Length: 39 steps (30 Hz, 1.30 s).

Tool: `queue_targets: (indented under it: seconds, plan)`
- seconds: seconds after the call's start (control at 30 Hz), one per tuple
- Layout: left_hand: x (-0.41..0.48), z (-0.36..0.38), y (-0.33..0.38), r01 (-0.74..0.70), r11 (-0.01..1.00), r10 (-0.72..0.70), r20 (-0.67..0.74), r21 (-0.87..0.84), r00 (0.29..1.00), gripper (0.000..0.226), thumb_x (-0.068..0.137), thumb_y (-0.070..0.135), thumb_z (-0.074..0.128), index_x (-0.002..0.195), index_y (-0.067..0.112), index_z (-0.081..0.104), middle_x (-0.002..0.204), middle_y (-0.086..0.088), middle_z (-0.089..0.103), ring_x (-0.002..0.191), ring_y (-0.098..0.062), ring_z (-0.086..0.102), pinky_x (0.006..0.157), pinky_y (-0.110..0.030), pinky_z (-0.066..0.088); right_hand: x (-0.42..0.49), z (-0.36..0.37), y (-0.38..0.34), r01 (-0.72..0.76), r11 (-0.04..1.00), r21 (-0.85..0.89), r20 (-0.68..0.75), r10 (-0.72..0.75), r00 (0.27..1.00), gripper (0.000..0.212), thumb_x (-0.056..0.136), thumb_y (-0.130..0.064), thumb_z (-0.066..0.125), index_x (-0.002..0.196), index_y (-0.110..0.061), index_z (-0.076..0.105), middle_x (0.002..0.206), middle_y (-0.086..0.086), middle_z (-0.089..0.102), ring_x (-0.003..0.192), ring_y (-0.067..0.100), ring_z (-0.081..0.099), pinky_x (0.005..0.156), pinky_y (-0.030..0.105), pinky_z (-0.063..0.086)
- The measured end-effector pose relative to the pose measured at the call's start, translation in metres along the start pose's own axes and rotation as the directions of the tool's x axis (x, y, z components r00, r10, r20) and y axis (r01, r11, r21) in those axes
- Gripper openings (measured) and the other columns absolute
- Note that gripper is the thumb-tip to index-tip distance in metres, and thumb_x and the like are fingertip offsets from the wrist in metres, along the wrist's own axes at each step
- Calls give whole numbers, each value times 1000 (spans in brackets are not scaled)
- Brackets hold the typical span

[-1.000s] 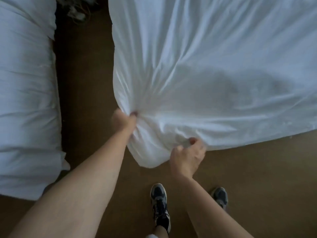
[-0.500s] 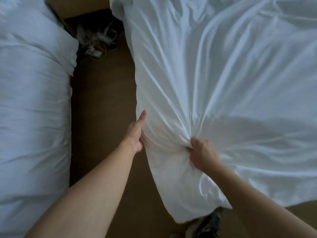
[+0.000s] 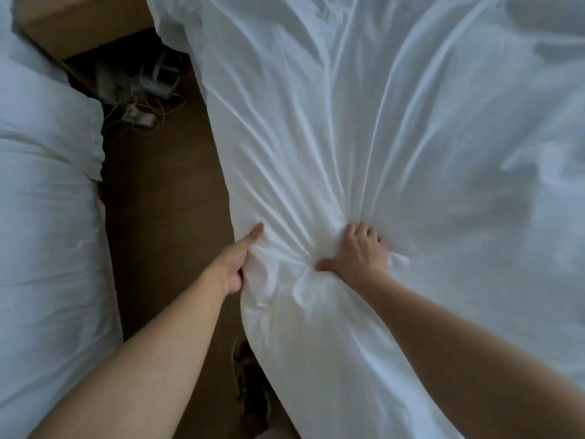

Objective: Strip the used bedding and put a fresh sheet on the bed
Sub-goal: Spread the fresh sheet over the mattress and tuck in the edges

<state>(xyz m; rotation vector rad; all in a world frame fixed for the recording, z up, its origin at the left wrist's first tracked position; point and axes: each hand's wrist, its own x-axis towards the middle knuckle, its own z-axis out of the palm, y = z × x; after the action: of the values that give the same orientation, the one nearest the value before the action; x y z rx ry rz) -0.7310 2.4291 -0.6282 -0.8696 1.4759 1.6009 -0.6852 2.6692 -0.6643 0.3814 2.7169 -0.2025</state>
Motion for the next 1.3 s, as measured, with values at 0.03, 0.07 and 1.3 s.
queue_targets:
  seconds: [0.03,0.07,1.3]
  plan:
    - [10,4,10,1,1000,-1,-3,-5,1000,68,64,48,91,119,14,70,110,-10,76,102,-29,73,95,-47,55,6,12,1,29,999,21,0,-29,1000,81,76,-78,60,121,-11,54,120,15,63,111,35,61,90,43,47]
    - [17,10,16,-5,1000,5,-8,15,1000,65,65,44,91,118,13,70,109,-9,77,101,-28,74,96,-47,55,14,18,1,73,997,35,18,-74,997,65,89,-71,51,116,-12,57,115,16,67,107,36,65,86,43,49]
    - [40,223,28,-687,-574,463,869,445,176,14,81,21,60,75,18,47,70,-19,61,65,-42,61,54,-38,40,-110,22,74,-490,601,631,-268,762,590,43,98,-38,50,70,-9,65,65,13,67,53,34,59,52,29,33]
